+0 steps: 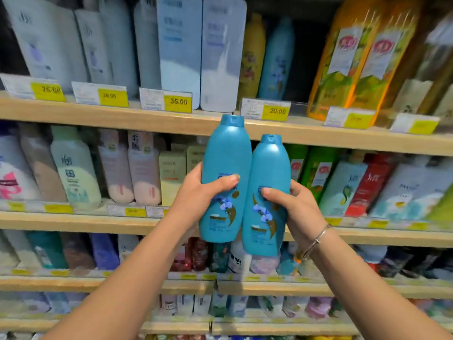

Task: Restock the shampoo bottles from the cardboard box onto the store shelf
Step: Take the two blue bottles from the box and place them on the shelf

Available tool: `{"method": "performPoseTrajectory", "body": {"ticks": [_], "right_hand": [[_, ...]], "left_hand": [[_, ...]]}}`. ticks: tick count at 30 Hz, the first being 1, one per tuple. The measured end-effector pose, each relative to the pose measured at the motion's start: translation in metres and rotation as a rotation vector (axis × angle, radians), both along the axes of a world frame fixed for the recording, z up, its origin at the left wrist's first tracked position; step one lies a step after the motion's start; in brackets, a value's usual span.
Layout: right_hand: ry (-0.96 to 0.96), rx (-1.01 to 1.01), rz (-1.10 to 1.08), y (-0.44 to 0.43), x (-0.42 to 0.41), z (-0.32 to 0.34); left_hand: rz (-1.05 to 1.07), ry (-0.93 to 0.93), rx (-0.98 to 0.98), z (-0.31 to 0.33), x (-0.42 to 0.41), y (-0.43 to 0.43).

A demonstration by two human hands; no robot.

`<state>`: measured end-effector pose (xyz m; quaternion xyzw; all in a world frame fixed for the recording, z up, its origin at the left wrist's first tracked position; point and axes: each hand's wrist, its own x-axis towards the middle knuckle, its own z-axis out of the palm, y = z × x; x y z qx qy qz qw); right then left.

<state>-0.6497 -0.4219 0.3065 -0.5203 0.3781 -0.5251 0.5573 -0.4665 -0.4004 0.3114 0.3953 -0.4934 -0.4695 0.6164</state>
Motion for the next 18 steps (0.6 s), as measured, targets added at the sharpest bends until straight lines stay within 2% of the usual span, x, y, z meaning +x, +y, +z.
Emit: {"method": "performPoseTrajectory", "body": {"ticks": [7, 18], "right_hand": [[-0.071, -0.232, -0.057, -0.014, -0.013, 0.065], [-0.255, -0.584, -0.054, -0.037, -0.016, 0.176]], "left_hand": [[-0.047, 0.026, -0.170, 0.068, -0.014, -0.028], [-0.149, -0.085, -0.581, 0.176, -0.019, -0.062]]}}
